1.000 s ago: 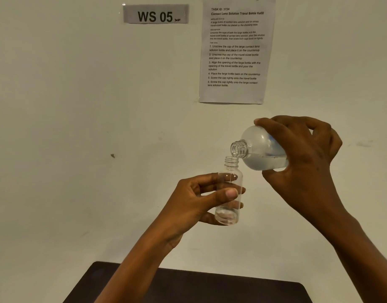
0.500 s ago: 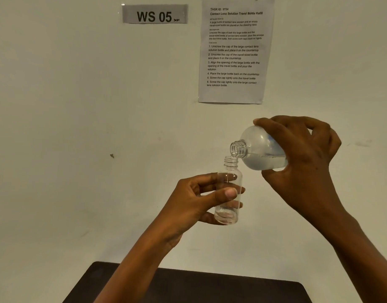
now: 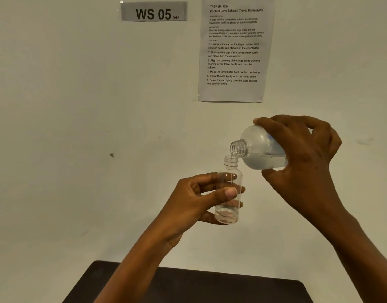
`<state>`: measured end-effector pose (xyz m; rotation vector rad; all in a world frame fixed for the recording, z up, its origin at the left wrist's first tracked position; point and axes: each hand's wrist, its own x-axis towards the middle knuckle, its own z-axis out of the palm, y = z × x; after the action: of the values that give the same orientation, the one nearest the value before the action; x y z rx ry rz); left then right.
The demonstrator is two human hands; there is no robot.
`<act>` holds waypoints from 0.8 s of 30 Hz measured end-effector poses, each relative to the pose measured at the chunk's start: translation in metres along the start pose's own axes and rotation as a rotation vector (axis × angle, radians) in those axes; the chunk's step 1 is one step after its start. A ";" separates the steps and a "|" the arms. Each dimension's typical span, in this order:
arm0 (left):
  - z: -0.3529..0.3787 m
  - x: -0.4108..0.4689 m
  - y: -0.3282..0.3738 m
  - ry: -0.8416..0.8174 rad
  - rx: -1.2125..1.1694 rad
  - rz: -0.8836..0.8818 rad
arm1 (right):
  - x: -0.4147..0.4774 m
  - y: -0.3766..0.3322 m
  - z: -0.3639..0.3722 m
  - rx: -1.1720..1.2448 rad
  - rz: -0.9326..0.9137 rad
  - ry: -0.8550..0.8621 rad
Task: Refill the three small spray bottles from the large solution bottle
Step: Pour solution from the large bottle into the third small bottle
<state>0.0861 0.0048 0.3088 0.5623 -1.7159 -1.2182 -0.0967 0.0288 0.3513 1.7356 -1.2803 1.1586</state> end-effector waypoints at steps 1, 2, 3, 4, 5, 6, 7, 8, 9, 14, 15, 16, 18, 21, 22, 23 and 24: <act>0.000 0.000 0.000 -0.001 0.000 0.001 | 0.000 0.000 0.000 0.000 0.002 -0.003; 0.000 0.000 -0.001 -0.001 0.000 0.001 | 0.000 0.001 0.000 0.000 0.006 -0.008; 0.000 0.001 -0.001 -0.001 0.001 0.000 | 0.001 0.001 0.000 0.001 0.010 -0.014; 0.000 0.001 -0.001 0.000 0.002 -0.002 | 0.001 0.001 0.000 0.001 0.014 -0.019; -0.001 0.001 -0.002 0.001 0.002 -0.004 | 0.001 0.001 0.000 0.000 0.018 -0.025; -0.001 0.001 -0.002 0.001 0.003 -0.006 | 0.000 0.000 0.000 -0.001 0.020 -0.029; -0.001 0.001 -0.002 0.000 0.003 -0.006 | 0.000 0.000 0.000 -0.004 0.019 -0.031; -0.001 0.001 -0.002 -0.001 0.002 -0.006 | 0.000 0.000 0.000 -0.006 0.017 -0.031; -0.001 0.001 -0.002 -0.002 0.001 -0.006 | 0.001 0.000 0.000 -0.008 0.016 -0.029; -0.001 0.002 -0.004 0.000 0.002 -0.012 | 0.000 0.001 0.002 -0.008 0.013 -0.028; -0.001 0.002 -0.004 0.000 0.001 -0.013 | 0.000 0.001 0.002 -0.006 0.011 -0.029; -0.001 0.002 -0.004 -0.001 0.000 -0.014 | 0.000 0.002 0.003 -0.003 0.010 -0.028; -0.001 0.002 -0.004 -0.003 -0.002 -0.014 | 0.000 0.003 0.003 0.005 0.011 -0.026; -0.001 0.001 -0.005 -0.004 -0.003 -0.014 | -0.001 0.003 0.004 0.012 0.008 -0.022; -0.001 0.001 -0.005 -0.005 -0.002 -0.014 | -0.001 0.003 0.005 0.010 0.006 -0.020; -0.001 0.001 -0.005 -0.005 -0.003 -0.015 | -0.001 0.003 0.005 0.009 0.003 -0.016; -0.002 0.001 -0.005 -0.006 -0.005 -0.017 | -0.001 0.004 0.005 0.007 0.000 -0.013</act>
<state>0.0863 0.0012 0.3048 0.5714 -1.7158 -1.2367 -0.0989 0.0237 0.3481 1.7508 -1.2852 1.1552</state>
